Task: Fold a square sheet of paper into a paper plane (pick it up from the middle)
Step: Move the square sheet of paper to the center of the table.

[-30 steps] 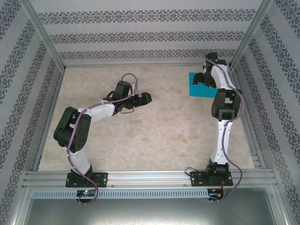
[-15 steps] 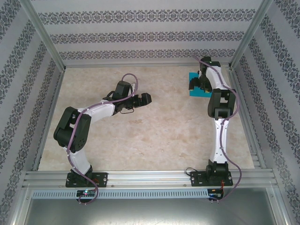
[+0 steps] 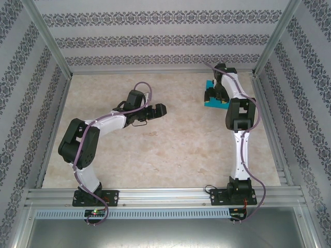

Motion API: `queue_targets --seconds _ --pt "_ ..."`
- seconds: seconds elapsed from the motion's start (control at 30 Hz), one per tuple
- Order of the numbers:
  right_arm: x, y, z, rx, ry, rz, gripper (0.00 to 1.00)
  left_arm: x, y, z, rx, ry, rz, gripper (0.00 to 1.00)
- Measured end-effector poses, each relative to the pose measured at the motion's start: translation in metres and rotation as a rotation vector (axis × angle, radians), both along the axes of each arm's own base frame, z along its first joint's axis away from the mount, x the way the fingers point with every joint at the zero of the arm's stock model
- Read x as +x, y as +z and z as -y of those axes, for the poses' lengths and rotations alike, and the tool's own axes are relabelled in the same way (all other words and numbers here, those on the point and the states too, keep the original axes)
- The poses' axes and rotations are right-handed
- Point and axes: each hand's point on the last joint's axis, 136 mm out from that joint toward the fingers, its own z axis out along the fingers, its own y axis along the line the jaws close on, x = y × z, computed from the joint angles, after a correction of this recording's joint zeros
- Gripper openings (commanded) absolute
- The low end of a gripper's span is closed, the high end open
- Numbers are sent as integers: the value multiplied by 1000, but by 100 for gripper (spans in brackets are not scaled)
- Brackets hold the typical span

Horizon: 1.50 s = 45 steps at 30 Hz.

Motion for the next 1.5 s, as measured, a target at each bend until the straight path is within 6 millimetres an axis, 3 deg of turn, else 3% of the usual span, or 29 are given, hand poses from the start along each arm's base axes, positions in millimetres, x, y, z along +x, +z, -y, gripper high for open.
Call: queue_targets --seconds 0.23,0.7,1.1,1.3,1.5 --pt "-14 -1 -32 -9 65 -37 82 -17 12 -9 -2 -5 26 100" --pt "-74 0 -72 -39 126 -133 80 -40 22 -30 2 6 58 100" --pt "-113 -2 -126 15 128 -118 78 -54 47 -45 -11 11 125 100" --pt "-140 -3 -153 18 133 -104 78 -63 49 -49 -12 6 128 100" --pt "-179 -4 -179 30 137 -82 78 -75 50 -56 6 5 115 100"
